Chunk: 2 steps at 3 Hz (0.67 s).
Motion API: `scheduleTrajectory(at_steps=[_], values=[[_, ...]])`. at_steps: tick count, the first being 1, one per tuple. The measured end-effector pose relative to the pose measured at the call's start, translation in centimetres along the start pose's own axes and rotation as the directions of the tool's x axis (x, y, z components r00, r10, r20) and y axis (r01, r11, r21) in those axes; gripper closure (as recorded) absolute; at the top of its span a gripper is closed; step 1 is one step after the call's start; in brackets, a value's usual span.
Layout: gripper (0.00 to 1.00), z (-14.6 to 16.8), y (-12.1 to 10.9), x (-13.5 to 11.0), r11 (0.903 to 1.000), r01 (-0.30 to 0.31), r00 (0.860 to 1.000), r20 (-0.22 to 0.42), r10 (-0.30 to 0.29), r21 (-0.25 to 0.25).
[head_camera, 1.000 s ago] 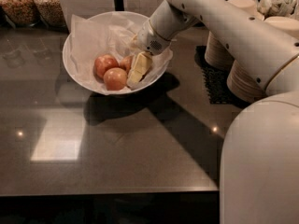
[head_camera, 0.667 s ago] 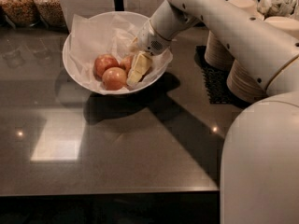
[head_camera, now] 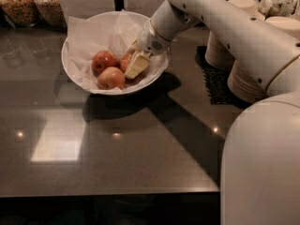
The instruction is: Pick apple from white bowl
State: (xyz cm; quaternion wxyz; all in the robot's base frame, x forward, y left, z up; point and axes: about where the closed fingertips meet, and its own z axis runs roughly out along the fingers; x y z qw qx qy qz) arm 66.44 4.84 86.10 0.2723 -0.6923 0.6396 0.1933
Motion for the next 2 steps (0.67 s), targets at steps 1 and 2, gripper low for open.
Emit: scheduleTrajectory(at_steps=[1,2], values=[[0.99,-2.8,-0.3,-1.4,0.9983,0.032,0.998,0.056,-0.035,0.049],[1.0,-7.1,0.0,-3.6,0.9906,0.067,0.995,0.071,-0.076,0.119]])
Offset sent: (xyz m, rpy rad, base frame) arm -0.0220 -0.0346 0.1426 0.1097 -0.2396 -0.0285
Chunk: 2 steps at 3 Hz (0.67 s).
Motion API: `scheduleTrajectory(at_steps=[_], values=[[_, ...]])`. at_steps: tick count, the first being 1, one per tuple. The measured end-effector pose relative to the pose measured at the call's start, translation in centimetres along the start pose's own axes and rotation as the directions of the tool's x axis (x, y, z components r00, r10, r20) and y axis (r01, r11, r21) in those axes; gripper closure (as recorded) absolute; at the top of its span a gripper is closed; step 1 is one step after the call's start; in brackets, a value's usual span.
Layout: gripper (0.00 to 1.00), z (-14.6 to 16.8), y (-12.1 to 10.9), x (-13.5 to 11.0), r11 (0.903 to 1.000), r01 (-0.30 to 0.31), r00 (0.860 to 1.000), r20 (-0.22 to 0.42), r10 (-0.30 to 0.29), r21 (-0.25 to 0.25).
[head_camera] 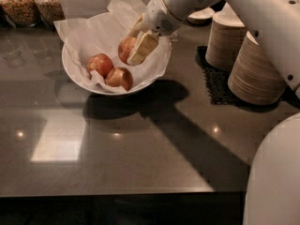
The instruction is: Pick apple from white bowl
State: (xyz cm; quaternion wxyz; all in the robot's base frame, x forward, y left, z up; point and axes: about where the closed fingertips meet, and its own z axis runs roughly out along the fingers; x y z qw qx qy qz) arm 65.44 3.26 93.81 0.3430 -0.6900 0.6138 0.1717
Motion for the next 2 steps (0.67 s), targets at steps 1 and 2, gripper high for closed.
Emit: scheduleTrajectory(at_steps=[1,2], values=[[1.0,0.0,0.0,0.0,1.0,0.0,1.0,0.0,0.0,0.0],[1.0,1.3,1.2,0.2,0.9938,0.028,1.0,0.003,-0.028,-0.107]])
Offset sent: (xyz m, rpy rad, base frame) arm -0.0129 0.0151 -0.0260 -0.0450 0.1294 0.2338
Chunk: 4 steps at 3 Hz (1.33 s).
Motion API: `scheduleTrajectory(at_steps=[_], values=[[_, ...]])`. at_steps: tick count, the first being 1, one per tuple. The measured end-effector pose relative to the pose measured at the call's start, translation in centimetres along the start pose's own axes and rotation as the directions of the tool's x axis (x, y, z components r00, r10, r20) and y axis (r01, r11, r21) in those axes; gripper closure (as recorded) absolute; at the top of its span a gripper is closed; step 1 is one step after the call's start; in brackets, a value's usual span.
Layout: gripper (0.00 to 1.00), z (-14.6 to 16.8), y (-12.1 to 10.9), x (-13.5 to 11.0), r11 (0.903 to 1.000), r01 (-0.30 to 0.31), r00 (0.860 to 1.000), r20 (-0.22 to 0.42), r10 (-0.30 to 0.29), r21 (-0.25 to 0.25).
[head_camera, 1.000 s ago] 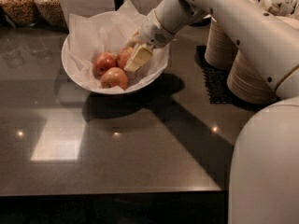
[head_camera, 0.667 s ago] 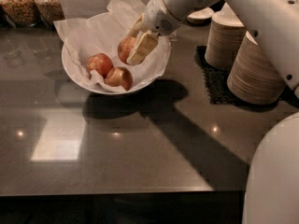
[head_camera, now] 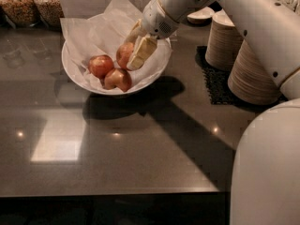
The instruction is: Pick apple from white bowl
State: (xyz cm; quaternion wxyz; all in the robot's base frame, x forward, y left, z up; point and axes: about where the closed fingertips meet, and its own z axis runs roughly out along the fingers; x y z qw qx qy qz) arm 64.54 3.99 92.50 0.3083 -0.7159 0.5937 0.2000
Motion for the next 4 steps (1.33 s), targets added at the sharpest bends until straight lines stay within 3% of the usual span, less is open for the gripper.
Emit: scheduleTrajectory(at_steps=[1,2,3,4], values=[[1.0,0.0,0.0,0.0,1.0,0.0,1.0,0.0,0.0,0.0],[1.0,0.9,-0.5,1.1,0.9993,-0.001,0.999,0.054,0.003,-0.039],[1.0,1.3,-0.5,0.3,0.9929,0.037,0.998,0.047,-0.031,-0.113],[1.0,1.3,-0.6,0.3,0.9929,0.037,0.998,0.047,-0.031,-0.113]])
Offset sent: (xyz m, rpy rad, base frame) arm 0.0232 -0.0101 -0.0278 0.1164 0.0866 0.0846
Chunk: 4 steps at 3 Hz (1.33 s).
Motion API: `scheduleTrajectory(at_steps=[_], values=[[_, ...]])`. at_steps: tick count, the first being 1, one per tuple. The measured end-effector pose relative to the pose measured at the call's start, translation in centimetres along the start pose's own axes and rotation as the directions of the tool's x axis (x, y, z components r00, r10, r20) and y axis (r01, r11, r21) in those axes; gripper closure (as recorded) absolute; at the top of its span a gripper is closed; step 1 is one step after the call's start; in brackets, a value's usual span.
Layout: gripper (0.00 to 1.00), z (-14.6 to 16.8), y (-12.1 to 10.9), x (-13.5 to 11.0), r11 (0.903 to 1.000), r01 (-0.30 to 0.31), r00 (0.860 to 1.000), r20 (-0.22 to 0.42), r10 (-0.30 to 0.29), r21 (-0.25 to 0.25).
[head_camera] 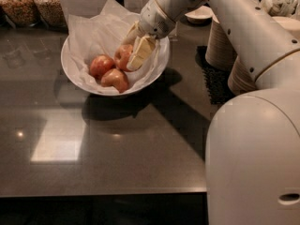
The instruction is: Pick apple from white bowl
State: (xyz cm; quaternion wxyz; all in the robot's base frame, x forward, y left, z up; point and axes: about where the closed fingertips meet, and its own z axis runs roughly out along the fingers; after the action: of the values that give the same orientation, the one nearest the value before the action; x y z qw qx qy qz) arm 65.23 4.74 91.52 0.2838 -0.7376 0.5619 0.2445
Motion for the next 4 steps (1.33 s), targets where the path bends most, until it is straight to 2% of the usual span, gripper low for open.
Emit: scheduleTrajectory(at_steps=[1,2,3,4], values=[[1.0,0.1,-0.2,-0.5,0.9987,0.031,0.999,0.028,-0.032,0.04],[1.0,-0.1,0.2,-2.7,0.9949,0.083,0.997,-0.01,-0.082,0.059],[1.0,-0.1,0.2,-2.7,0.9949,0.083,0.997,-0.01,-0.082,0.059],[0.81,-0.1,0.2,-2.7,0.9949,0.083,0.997,-0.01,-0.082,0.059]])
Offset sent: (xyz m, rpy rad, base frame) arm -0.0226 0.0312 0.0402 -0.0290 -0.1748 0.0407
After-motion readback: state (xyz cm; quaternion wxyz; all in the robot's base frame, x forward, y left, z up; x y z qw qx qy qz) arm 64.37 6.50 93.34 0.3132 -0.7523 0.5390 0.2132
